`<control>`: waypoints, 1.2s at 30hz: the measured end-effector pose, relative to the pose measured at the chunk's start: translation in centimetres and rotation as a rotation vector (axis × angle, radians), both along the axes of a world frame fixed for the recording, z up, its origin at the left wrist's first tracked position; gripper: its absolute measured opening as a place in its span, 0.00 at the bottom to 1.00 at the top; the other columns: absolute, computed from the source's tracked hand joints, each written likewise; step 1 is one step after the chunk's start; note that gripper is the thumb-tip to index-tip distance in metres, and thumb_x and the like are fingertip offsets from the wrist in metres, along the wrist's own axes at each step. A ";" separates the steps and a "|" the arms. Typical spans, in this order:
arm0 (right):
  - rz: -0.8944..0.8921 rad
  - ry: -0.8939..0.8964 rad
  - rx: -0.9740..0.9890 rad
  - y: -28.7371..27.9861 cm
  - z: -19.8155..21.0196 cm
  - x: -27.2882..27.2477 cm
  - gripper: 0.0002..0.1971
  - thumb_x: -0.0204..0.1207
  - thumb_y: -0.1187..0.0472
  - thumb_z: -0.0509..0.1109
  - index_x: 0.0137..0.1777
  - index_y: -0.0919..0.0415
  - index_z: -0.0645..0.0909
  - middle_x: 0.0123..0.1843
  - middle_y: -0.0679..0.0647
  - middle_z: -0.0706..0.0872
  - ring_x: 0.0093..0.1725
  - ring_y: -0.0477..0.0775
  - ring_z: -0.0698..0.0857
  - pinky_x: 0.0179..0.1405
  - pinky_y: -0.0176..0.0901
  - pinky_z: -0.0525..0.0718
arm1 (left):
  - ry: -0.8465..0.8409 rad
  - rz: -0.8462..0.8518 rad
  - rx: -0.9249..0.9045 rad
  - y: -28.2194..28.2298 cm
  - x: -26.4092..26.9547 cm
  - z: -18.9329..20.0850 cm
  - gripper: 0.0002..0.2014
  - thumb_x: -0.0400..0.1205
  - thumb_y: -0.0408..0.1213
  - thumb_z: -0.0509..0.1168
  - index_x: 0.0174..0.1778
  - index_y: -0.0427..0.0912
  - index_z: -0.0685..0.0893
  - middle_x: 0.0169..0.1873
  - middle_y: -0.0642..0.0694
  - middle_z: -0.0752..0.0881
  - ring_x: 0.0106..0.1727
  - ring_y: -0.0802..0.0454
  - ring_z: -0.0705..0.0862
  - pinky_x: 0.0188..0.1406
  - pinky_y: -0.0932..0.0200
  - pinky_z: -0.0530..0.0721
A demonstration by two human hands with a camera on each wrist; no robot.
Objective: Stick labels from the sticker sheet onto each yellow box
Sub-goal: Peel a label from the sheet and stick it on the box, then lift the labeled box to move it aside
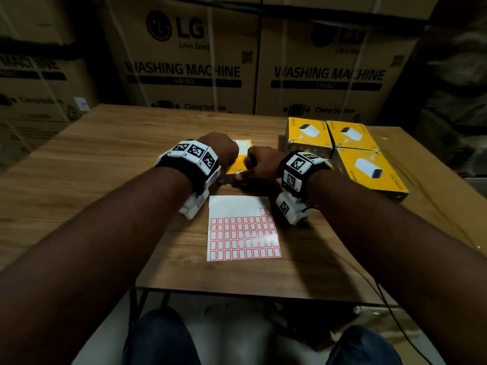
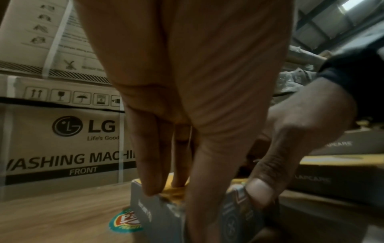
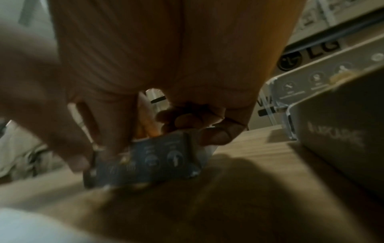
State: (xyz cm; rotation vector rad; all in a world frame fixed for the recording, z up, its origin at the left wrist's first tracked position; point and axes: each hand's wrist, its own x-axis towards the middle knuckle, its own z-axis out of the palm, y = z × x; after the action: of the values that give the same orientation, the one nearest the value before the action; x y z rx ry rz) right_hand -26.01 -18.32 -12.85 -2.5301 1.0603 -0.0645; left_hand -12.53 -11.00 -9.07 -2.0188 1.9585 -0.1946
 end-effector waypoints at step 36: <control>-0.149 -0.022 -0.124 2.8 0.2 -1.4 0.37 0.68 0.65 0.79 0.74 0.68 0.65 0.65 0.67 0.81 0.63 0.68 0.81 0.50 0.46 0.78 | 0.551 0.223 -0.203 3.5 1.2 -3.8 0.35 0.73 0.29 0.75 0.77 0.43 0.71 0.65 0.34 0.82 0.62 0.36 0.83 0.55 0.50 0.84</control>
State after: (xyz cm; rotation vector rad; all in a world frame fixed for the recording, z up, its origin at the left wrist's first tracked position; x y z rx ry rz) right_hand -27.37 -15.55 -12.62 -2.5481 1.2703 -0.2045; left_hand -11.32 -7.46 -12.86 -2.6192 2.0481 0.2540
